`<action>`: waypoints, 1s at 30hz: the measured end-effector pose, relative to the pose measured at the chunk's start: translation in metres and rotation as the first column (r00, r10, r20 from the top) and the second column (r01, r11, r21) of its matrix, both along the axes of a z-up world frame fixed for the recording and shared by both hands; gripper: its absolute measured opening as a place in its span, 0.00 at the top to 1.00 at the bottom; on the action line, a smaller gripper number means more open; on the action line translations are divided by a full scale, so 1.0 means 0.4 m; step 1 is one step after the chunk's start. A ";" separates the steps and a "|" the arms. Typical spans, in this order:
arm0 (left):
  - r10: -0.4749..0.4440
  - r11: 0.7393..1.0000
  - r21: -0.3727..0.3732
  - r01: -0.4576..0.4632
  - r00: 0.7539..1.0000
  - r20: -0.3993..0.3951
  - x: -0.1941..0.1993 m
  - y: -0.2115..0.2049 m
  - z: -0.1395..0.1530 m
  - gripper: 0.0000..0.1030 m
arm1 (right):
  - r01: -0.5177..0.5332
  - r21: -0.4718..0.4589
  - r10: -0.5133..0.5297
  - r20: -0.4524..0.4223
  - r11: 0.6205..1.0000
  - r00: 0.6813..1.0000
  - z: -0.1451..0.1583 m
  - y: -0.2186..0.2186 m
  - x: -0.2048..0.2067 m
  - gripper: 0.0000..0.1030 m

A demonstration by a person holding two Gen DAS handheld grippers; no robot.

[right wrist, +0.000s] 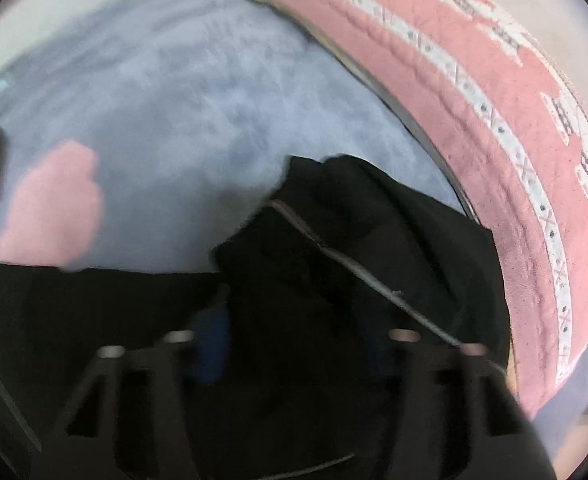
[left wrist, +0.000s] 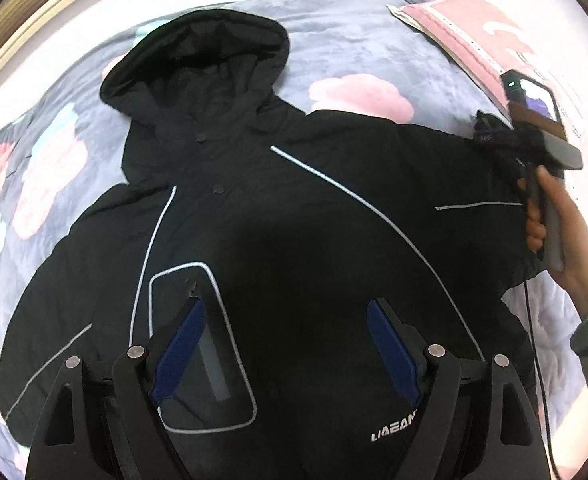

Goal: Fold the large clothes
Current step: 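Grasp the black jacket's sleeve cuff with the right tool, then lift the sleeve with the right tool and fold it across the jacket body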

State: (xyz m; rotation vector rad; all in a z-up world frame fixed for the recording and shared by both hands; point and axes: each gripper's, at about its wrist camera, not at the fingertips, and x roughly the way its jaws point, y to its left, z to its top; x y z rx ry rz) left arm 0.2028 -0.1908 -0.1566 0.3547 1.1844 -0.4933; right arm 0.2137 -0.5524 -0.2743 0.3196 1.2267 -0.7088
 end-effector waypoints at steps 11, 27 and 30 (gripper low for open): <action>-0.166 0.984 -0.063 0.167 0.986 0.019 -0.013 -0.168 -0.029 0.19 | 0.018 -0.064 -0.002 0.246 0.998 0.969 0.342 -0.085 -0.311 0.79; -0.234 0.972 -0.017 0.234 0.964 -0.124 0.001 -0.424 -0.251 0.19 | 0.211 0.300 -0.304 0.312 0.930 0.900 0.206 -0.457 -0.757 0.69; -0.239 0.971 -0.024 0.238 0.964 -0.120 -0.004 -0.425 -0.244 0.19 | 0.165 0.372 -0.313 0.380 0.913 0.870 0.205 -0.481 -0.763 0.60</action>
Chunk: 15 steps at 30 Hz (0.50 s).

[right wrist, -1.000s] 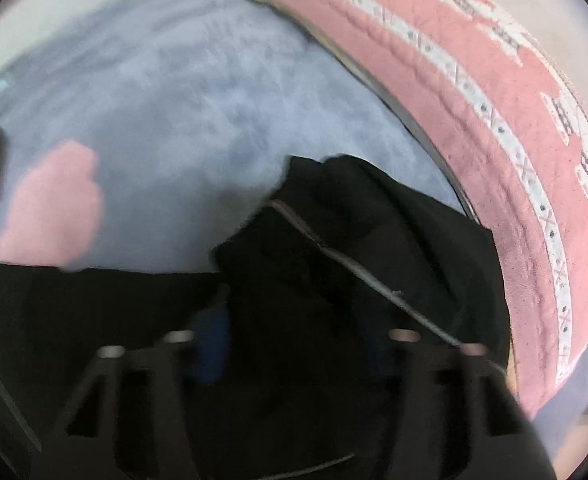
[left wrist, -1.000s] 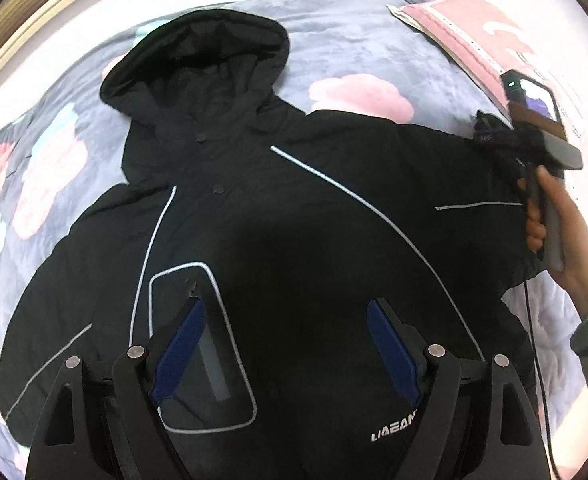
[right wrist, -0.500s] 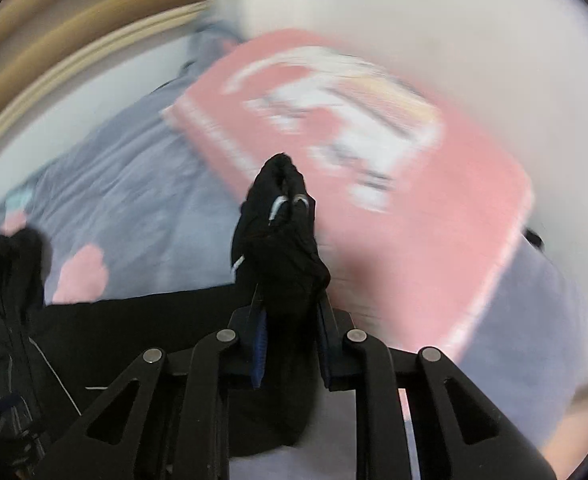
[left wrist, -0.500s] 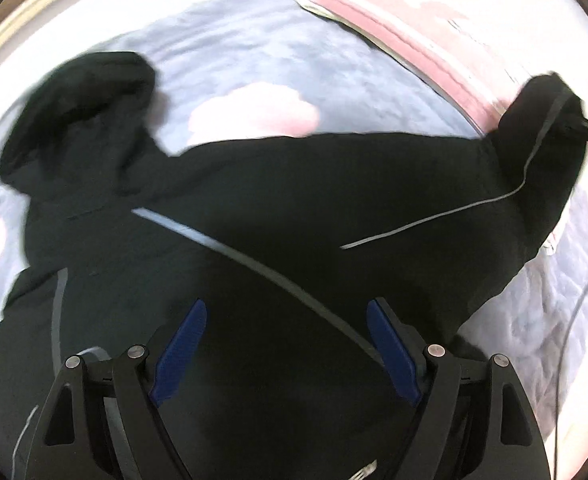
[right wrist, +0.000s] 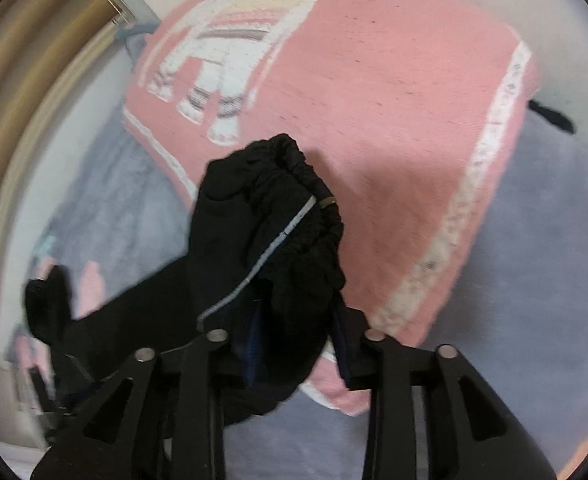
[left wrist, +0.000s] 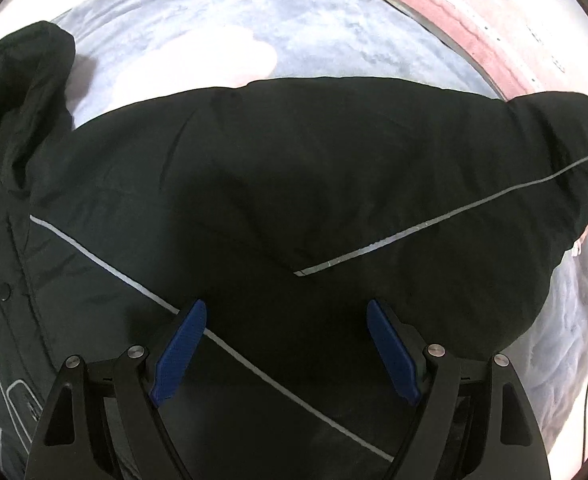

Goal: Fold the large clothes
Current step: 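Lift the sleeve with the right tool and fold it across the jacket body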

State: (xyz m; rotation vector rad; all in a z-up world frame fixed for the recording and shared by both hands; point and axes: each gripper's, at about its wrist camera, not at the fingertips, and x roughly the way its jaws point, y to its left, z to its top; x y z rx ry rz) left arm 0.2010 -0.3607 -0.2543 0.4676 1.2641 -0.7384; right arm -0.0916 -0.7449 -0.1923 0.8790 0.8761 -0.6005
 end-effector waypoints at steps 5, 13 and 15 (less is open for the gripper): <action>-0.010 1.000 -0.011 0.010 1.000 -0.013 0.000 0.007 0.007 0.19 | -0.045 0.116 0.023 0.187 0.992 0.982 0.009 0.006 -0.002 0.57; -0.024 0.999 -0.025 0.023 0.999 -0.022 0.012 0.032 -0.001 0.19 | -0.120 0.056 0.110 0.169 0.991 0.980 0.051 0.044 0.072 0.29; -0.018 1.000 -0.025 0.018 1.000 -0.021 0.013 0.028 -0.002 0.19 | -0.107 0.028 0.104 0.087 0.994 0.991 0.039 0.032 0.112 0.45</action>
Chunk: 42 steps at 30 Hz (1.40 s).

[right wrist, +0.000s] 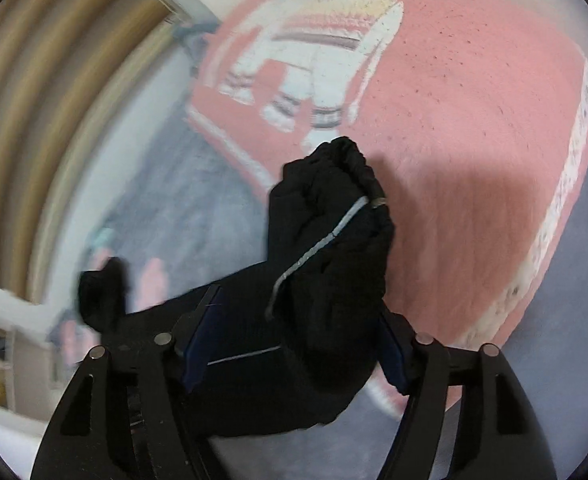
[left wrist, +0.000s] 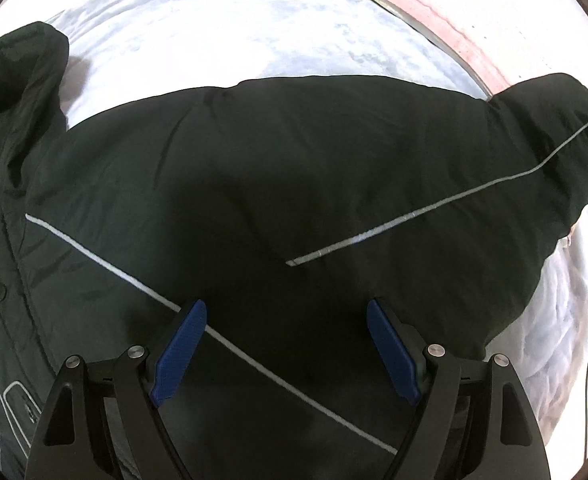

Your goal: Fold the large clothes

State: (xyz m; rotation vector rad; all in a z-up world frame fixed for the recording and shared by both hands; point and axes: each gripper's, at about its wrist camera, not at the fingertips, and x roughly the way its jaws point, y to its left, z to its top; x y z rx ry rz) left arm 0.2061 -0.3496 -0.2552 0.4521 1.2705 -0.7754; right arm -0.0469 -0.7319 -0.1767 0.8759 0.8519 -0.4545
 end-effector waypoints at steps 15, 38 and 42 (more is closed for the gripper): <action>0.043 0.999 0.009 -0.043 0.999 -0.024 0.035 -0.012 -0.043 0.20 | 0.051 -0.275 -0.089 -0.130 0.960 0.988 0.144 -0.036 0.048 0.84; 0.472 0.870 -0.219 -0.442 0.874 0.114 -0.010 0.833 0.323 0.20 | -0.579 -0.268 0.558 -0.158 0.770 0.815 0.142 1.004 0.560 0.85; 0.568 0.814 -0.224 -0.536 0.816 0.110 -0.025 0.956 0.315 0.20 | -0.704 -0.243 0.684 -0.175 0.667 0.709 0.120 1.239 0.625 0.84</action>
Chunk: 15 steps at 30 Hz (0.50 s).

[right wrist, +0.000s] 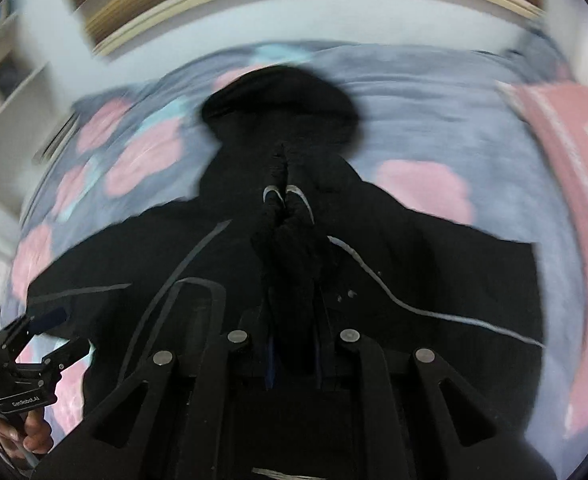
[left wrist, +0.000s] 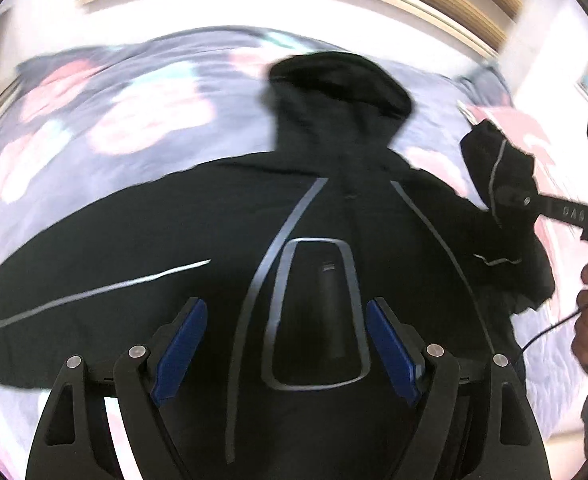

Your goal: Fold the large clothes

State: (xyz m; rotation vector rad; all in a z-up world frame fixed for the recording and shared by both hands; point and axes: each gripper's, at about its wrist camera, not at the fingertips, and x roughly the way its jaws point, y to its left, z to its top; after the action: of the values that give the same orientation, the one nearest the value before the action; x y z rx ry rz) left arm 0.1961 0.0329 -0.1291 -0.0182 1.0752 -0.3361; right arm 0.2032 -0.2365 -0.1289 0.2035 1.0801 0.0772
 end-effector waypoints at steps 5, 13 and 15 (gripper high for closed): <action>0.105 0.993 -0.041 -0.107 0.994 -0.040 0.002 0.100 -0.046 0.20 | -0.160 -0.014 0.158 -0.095 0.987 0.983 -0.111 0.232 0.042 0.82; 0.148 0.986 -0.062 -0.154 0.986 -0.081 0.007 0.151 -0.116 0.20 | -0.241 -0.107 0.202 -0.288 0.965 0.936 -0.396 0.363 0.095 0.74; 0.134 0.988 -0.070 -0.140 0.987 -0.087 0.013 0.145 -0.127 0.20 | -0.269 -0.080 0.235 -0.292 0.960 0.927 -0.387 0.370 0.093 0.55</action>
State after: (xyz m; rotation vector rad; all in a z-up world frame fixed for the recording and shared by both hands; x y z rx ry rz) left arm 0.2013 0.0908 -0.1801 -0.1748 1.1360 -0.2538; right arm 0.2405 -0.0885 -0.2838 -0.0361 1.3866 0.2205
